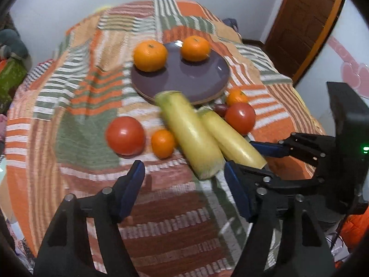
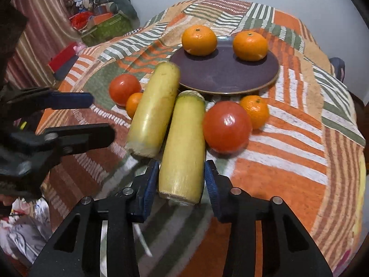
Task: Organize fruits
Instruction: 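Grasp one bamboo shoot with the right gripper while the left gripper grasps the other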
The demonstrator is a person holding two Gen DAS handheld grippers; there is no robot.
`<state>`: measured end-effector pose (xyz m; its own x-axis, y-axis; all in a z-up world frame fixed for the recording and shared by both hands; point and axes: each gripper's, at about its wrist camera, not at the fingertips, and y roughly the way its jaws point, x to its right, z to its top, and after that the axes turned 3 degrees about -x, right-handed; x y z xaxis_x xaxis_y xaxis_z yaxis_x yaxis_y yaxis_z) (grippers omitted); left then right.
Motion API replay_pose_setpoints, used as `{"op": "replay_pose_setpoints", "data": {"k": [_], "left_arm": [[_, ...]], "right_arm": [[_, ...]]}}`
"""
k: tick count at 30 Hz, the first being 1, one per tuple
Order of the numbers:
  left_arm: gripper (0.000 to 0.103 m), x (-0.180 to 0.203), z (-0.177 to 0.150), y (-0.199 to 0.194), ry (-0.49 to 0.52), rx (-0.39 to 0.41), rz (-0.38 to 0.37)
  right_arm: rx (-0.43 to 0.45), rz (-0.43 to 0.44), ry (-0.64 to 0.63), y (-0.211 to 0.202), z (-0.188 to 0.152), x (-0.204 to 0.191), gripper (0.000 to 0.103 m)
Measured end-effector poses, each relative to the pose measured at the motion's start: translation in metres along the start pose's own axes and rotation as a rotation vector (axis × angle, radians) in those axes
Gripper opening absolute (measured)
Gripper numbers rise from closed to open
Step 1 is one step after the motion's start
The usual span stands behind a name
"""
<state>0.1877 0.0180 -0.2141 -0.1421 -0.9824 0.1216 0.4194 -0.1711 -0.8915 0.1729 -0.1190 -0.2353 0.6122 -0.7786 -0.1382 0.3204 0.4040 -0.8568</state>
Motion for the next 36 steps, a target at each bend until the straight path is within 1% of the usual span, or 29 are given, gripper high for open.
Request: {"op": "replay_pose_setpoints", "data": {"k": [1, 4, 7, 10, 17, 19, 21, 23, 24, 25, 30, 34, 36], "left_arm": [[0.063, 0.003, 0.001, 0.005, 0.01, -0.013, -0.009], [0.062, 0.007, 0.003, 0.017, 0.005, -0.042, -0.024], [0.062, 0.01, 0.007, 0.027, -0.009, -0.061, -0.049], [0.062, 0.014, 0.011, 0.033, -0.016, -0.061, -0.028], [0.062, 0.017, 0.025, 0.048, -0.057, -0.076, -0.008], [0.062, 0.015, 0.027, 0.049, -0.067, -0.064, 0.0], [0.059, 0.012, 0.027, 0.049, -0.079, -0.061, -0.016], [0.047, 0.007, 0.026, 0.05, -0.102, -0.067, -0.073], [0.047, 0.006, 0.026, 0.051, -0.109, -0.069, -0.093], [0.046, 0.005, 0.025, 0.05, -0.113, -0.065, -0.097], [0.042, 0.007, 0.018, 0.042, -0.085, -0.056, -0.075], [0.037, 0.009, 0.007, 0.032, -0.021, -0.064, -0.049], [0.037, 0.009, 0.001, 0.027, 0.009, -0.077, -0.043]], "right_arm": [[0.001, 0.003, 0.004, -0.003, -0.003, 0.003, 0.036], [0.001, 0.011, 0.016, -0.013, -0.011, 0.012, 0.035], [0.002, -0.003, 0.012, -0.02, -0.018, 0.015, 0.035], [-0.002, -0.016, 0.003, -0.022, -0.02, 0.014, 0.035], [-0.01, -0.005, 0.019, -0.019, -0.017, 0.017, 0.036], [-0.008, -0.011, 0.023, -0.018, -0.017, 0.017, 0.036], [-0.01, -0.007, 0.029, -0.016, -0.018, 0.017, 0.036], [-0.01, -0.006, 0.034, -0.015, -0.018, 0.016, 0.036], [-0.009, -0.007, 0.035, -0.015, -0.018, 0.016, 0.036], [-0.009, -0.008, 0.037, -0.015, -0.018, 0.016, 0.036], [-0.006, -0.013, 0.051, -0.013, -0.016, 0.015, 0.036], [-0.003, -0.017, 0.051, -0.012, -0.015, 0.015, 0.036], [-0.002, -0.017, 0.057, -0.011, -0.014, 0.015, 0.036]]}}
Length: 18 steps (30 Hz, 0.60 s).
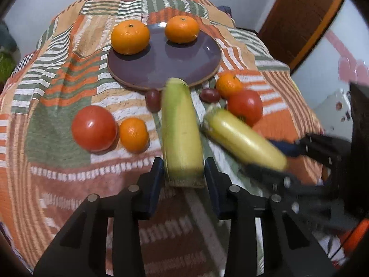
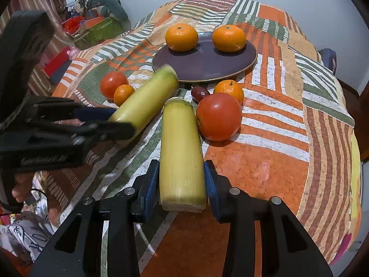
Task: Organize fruits
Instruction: 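Grasp one bamboo shoot with the right gripper while the left gripper grasps the other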
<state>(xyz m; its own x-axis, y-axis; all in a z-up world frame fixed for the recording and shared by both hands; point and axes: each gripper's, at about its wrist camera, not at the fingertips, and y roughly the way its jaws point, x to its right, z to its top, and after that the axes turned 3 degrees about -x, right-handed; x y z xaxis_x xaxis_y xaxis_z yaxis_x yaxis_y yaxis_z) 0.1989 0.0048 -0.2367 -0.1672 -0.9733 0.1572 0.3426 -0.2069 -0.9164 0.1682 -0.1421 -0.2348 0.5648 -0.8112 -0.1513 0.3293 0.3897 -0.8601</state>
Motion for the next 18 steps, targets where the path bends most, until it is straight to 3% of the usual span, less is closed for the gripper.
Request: {"op": "replay_pose_setpoints", "data": {"k": [11, 18], "left_arm": [[0.036, -0.006, -0.035, -0.025, 0.083, -0.048, 0.035], [0.036, -0.015, -0.025, -0.036, 0.017, -0.018, -0.041]], "right_arm": [[0.005, -0.016, -0.052, -0.007, -0.011, -0.003, 0.035], [-0.012, 0.018, -0.018, -0.008, -0.006, 0.003, 0.036]]}}
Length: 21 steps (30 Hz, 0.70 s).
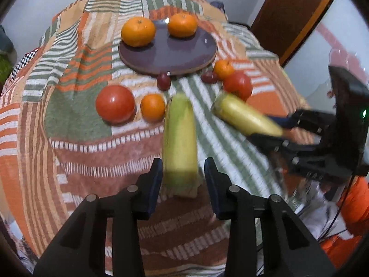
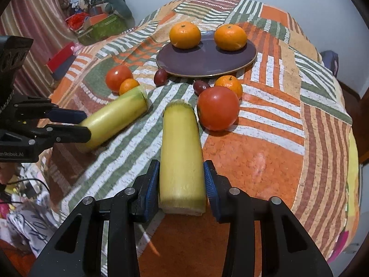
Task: Organize fruits
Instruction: 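Grasp one bamboo shoot with the right gripper while the left gripper grasps the other, then carry both bamboo shoots onto the purple plate beside the oranges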
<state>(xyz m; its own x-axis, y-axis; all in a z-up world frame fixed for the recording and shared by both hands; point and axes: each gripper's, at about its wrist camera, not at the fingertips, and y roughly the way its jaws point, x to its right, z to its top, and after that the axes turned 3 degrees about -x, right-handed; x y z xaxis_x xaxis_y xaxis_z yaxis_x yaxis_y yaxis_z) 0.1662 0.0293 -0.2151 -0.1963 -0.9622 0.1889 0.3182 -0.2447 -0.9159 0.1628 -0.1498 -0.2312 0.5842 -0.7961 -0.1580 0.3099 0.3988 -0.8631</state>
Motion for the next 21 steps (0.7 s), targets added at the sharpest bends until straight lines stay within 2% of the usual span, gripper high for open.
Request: {"op": "replay_pose_setpoints", "data": {"k": [3, 8, 13, 21], "left_arm": [[0.037, 0.005, 0.011, 0.006, 0.005, 0.001, -0.003], [0.038, 0.008, 0.02, 0.023, 0.032, -0.004, 0.072], [0.038, -0.005, 0.021, 0.049, -0.015, -0.061, 0.048], [0.038, 0.0, 0.02, 0.054, -0.024, -0.015, 0.085]], "right_arm": [[0.013, 0.001, 0.005, 0.001, 0.006, 0.0, 0.036], [0.003, 0.001, 0.005, 0.01, 0.01, -0.003, 0.037], [-0.004, -0.002, -0.006, 0.017, 0.009, -0.005, 0.037], [0.011, -0.025, -0.021, 0.023, 0.011, -0.01, 0.035]]}}
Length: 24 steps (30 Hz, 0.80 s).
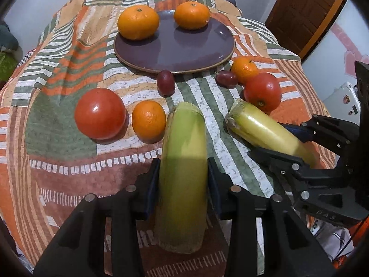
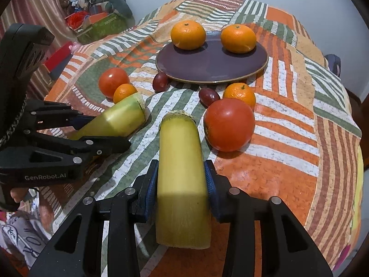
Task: Organize fruits
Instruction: 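Carry both bamboo shoots onto the purple plate beside the oranges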
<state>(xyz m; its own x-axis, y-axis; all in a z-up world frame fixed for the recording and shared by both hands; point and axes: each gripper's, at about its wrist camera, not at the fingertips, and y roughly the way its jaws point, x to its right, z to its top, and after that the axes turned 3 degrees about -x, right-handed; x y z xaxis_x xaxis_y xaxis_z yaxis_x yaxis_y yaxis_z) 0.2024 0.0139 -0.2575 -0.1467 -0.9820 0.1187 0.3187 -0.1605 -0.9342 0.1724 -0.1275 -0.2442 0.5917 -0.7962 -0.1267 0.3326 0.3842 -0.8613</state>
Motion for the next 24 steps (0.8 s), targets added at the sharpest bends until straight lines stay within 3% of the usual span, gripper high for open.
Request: {"op": "replay_pose_setpoints", "data": {"k": [6, 12, 24], "left_arm": [[0.038, 0.0, -0.003, -0.013, 0.004, 0.015, 0.002], [0.038, 0.009, 0.003, -0.041, 0.035, 0.083, -0.002], [0.038, 0.008, 0.035, -0.073, 0.039, 0.181, -0.011]], "right_arm": [[0.016, 0.027, 0.016, -0.008, 0.002, 0.003, 0.035], [0.063, 0.023, 0.023, -0.026, 0.009, 0.004, 0.035], [0.187, -0.031, 0.014, -0.058, 0.041, 0.01, 0.035]]}}
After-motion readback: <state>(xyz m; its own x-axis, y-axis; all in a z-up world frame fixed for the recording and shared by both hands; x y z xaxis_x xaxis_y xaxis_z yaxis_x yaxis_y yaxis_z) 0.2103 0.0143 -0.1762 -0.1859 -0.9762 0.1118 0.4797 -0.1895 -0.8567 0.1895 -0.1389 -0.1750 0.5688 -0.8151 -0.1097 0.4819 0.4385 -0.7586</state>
